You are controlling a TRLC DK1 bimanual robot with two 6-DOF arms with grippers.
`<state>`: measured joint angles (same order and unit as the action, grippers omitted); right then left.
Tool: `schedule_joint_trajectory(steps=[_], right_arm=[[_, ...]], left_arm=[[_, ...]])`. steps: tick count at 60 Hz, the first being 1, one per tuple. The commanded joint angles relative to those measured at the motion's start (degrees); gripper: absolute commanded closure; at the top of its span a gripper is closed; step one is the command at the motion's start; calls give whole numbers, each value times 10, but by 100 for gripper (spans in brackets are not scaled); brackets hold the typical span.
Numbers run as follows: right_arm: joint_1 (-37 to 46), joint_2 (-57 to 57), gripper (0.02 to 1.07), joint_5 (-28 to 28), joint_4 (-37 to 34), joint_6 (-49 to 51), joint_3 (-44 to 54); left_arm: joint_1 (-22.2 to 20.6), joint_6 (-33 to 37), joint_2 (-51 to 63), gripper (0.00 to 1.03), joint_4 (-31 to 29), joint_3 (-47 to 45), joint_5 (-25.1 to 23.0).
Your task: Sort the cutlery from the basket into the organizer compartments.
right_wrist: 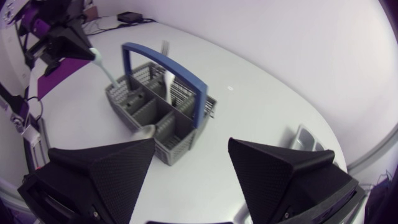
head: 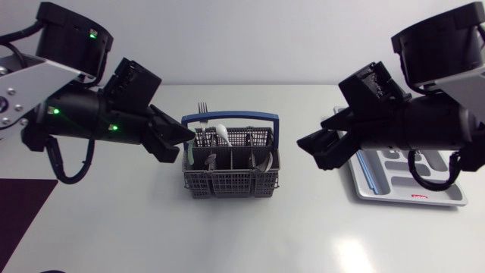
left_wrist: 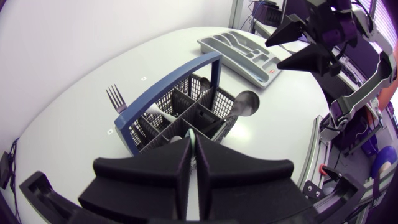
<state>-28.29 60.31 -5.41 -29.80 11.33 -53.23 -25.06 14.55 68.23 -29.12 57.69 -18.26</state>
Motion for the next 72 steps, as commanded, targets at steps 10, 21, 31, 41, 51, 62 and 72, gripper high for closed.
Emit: schedule_joint_trajectory(steps=[10, 21, 31, 41, 51, 62, 72], right_arm=[[-56, -24, 17, -90, 17, 45, 11], [-103, -22, 17, -138, 38, 64, 17], [-129, -12, 17, -163, 47, 85, 27], [-135, -11, 18, -185, 52, 98, 40], [-135, -13, 22, -197, 61, 104, 50], [-137, -10, 30, -212, 82, 100, 59], [-149, -9, 41, -219, 84, 97, 51]], left_arm=[[-6, -18, -63, 100, -35, 23, -71], [31, -18, -64, 100, -50, 30, -237], [31, -21, -49, 100, -52, 38, -319], [16, -21, -27, 100, -60, 53, -359], [4, -13, -8, 100, -60, 58, -384], [-11, -10, 11, 100, -59, 66, -390], [-19, -12, 29, 100, -59, 76, -390]])
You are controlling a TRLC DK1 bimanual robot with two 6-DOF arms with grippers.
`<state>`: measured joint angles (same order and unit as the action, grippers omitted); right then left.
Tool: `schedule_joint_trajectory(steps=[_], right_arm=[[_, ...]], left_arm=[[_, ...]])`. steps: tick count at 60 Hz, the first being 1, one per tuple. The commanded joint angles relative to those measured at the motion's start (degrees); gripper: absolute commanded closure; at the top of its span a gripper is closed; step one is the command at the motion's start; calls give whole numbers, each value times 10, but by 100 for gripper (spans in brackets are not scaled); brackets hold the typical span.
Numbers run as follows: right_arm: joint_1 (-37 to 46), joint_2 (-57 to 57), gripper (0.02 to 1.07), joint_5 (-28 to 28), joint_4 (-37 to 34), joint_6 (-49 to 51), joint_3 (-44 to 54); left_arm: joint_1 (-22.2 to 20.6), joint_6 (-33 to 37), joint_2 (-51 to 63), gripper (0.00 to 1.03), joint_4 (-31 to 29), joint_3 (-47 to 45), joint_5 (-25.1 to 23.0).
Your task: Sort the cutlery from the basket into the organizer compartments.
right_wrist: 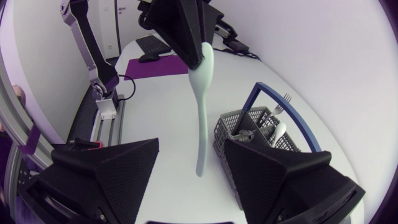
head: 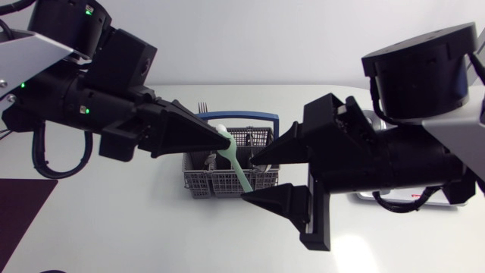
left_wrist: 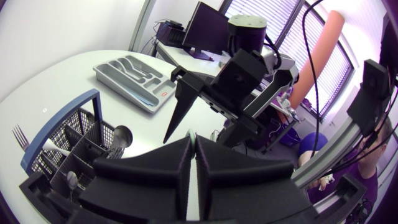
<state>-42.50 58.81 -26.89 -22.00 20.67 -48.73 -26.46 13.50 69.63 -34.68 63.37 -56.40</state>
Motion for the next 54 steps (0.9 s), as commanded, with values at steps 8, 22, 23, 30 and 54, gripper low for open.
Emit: schedule_joint_trajectory(steps=[8, 22, 23, 30, 54], right_arm=[[-9, 8, 48, -6, 8, 3, 0], [-12, 9, 60, -9, 19, -4, -8], [-12, 10, 61, -9, 20, -4, -8], [-13, 16, 65, -9, 22, -5, -13], [-16, 35, 75, -4, 30, -11, -29]], left_arm=[[-11, -7, 24, 100, -5, 27, -9], [-15, -7, 26, 100, -11, 25, -10], [-15, -6, 26, 100, -11, 24, -10], [-16, -6, 26, 100, -13, 21, -11], [-16, -6, 25, 100, -16, 16, -18]])
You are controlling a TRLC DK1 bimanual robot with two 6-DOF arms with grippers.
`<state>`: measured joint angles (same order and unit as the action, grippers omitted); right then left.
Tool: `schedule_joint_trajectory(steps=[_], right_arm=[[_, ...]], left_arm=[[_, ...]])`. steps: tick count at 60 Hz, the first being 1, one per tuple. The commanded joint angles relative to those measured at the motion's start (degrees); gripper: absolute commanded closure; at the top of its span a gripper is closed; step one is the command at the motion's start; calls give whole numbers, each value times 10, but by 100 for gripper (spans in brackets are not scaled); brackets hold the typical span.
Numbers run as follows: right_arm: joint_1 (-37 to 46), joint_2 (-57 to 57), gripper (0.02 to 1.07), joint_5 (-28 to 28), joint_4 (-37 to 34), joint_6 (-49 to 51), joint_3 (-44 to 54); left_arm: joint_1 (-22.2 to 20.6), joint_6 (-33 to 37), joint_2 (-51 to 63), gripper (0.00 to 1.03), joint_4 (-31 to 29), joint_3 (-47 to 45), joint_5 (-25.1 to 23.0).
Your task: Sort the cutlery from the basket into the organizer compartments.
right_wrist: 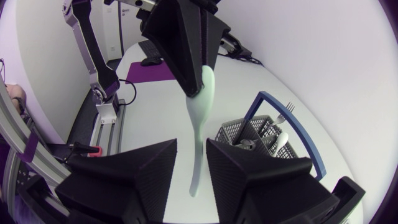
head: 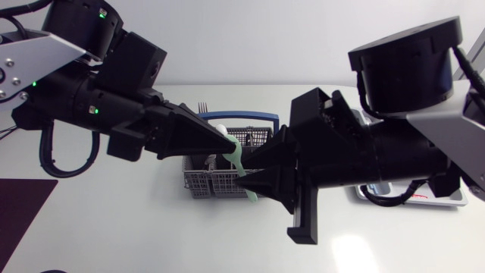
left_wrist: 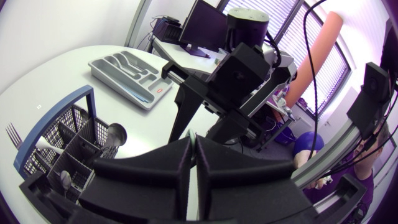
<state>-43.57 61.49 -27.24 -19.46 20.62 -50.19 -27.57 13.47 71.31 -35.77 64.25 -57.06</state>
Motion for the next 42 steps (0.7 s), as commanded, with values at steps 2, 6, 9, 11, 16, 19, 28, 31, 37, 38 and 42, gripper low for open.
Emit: schedule_joint_trajectory(steps=[2, 6, 9, 11, 16, 19, 28, 31, 37, 38, 42], right_arm=[[-5, 8, 79, -1, 5, -10, -17], [-5, 9, 81, -1, 4, -10, -18], [-5, 9, 85, -1, 3, -11, -18], [-6, 9, 87, -1, 3, -11, -18], [-6, 11, 96, -1, 4, -12, -18], [-6, 13, 97, -1, 3, -12, -18], [-8, 15, 101, -1, 0, -13, -17], [-8, 16, 101, -1, 0, -14, -17], [-8, 17, 101, 0, -5, -15, -17], [-8, 17, 101, 0, -8, -15, -17], [-7, 17, 101, 4, -15, -15, -17]], left_arm=[[-5, -6, 8, 100, -4, 6, -11], [-5, -6, 8, 100, -4, 6, -11], [-5, -6, 8, 100, -4, 7, -11], [-5, -6, 8, 100, -5, 7, -11], [-5, -6, 8, 100, -4, 6, -11], [-5, -6, 8, 100, -4, 6, -11], [-4, -6, 7, 100, -4, 6, -11], [-4, -6, 7, 100, -4, 6, -11], [1, -6, 7, 100, -2, 8, -11], [3, -8, 6, 98, -1, 9, -11], [15, -12, 7, 81, 3, 16, -11]])
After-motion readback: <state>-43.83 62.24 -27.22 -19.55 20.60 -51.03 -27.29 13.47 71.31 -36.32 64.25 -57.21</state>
